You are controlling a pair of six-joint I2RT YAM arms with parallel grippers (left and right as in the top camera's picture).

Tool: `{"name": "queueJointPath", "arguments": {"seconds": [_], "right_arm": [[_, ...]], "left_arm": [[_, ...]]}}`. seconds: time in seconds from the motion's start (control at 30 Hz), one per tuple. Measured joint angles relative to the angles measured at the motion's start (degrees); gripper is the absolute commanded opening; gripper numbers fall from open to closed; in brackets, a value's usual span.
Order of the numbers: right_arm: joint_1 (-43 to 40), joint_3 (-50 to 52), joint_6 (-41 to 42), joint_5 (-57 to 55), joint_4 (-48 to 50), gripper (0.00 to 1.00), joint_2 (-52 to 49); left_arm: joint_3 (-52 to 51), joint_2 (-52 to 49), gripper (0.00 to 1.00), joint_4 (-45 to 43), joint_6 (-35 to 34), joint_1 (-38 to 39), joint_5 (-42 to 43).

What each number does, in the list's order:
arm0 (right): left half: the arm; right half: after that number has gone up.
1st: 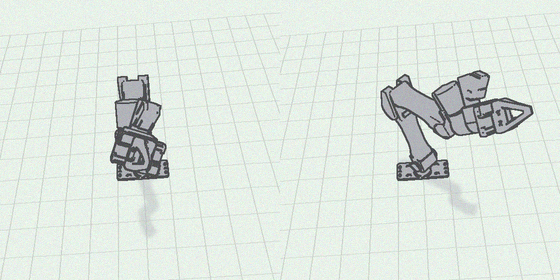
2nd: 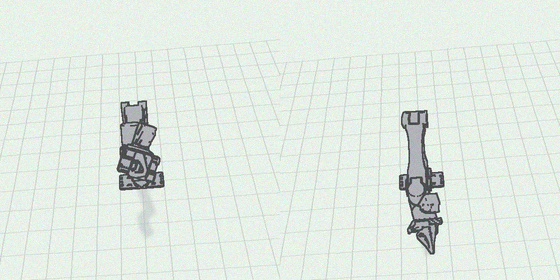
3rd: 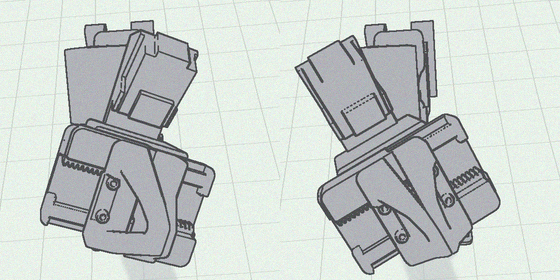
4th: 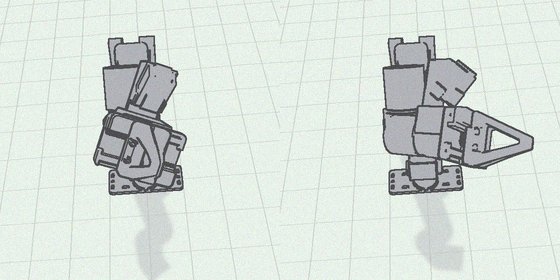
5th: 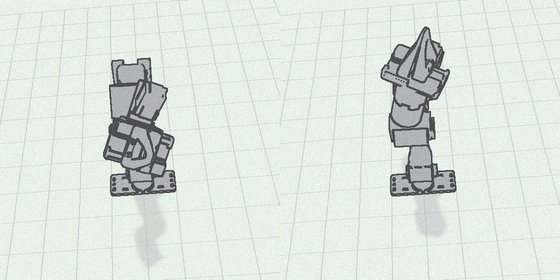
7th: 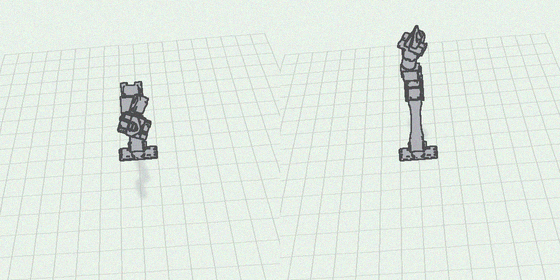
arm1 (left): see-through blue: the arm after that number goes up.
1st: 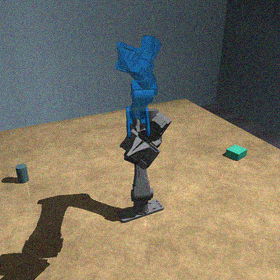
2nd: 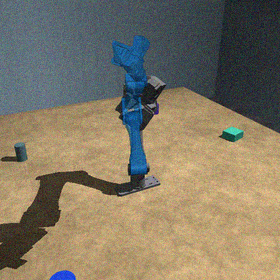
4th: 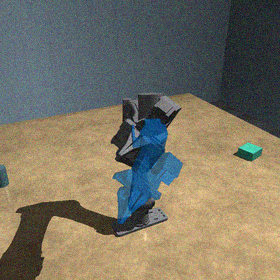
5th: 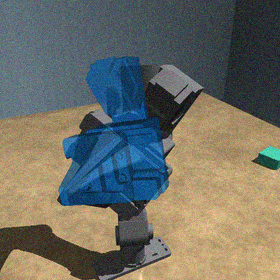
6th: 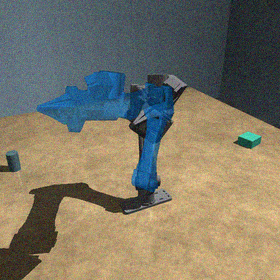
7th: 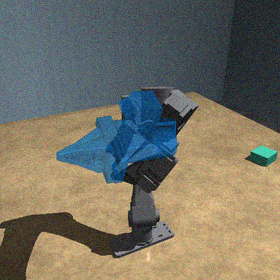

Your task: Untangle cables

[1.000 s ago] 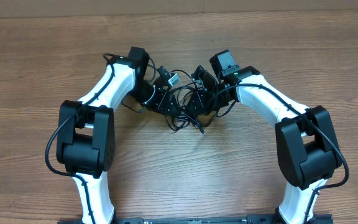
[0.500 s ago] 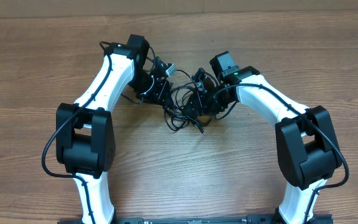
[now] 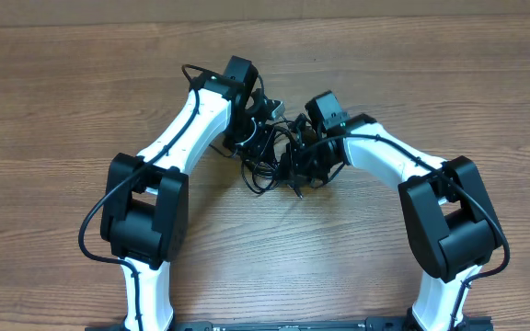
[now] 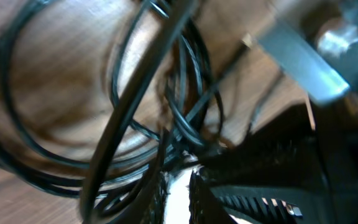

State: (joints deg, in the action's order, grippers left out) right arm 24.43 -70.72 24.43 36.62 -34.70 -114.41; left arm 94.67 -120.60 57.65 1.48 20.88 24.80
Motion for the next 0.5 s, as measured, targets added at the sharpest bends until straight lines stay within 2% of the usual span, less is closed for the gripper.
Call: {"name": "queueJointPath", "arguments": {"seconds": [0.17, 0.37, 0.5], "right_arm": [[0.0, 3.0, 6.7, -2.8, 2.7, 0.06, 0.0], [-0.1, 3.0, 8.9, -4.1, 2.9, 0.07, 0.0], [-0.1, 3.0, 9.4, -4.7, 1.6, 0.18, 0.0]], "left_arm": [[-0.3, 0.0, 0.18, -5.2, -4.4, 0.0, -3.9], [-2.3, 0.0, 0.17, -7.1, -5.7, 0.0, -7.1], [-6.5, 0.0, 0.19, -11.9, -5.9, 0.0, -7.8]]}}
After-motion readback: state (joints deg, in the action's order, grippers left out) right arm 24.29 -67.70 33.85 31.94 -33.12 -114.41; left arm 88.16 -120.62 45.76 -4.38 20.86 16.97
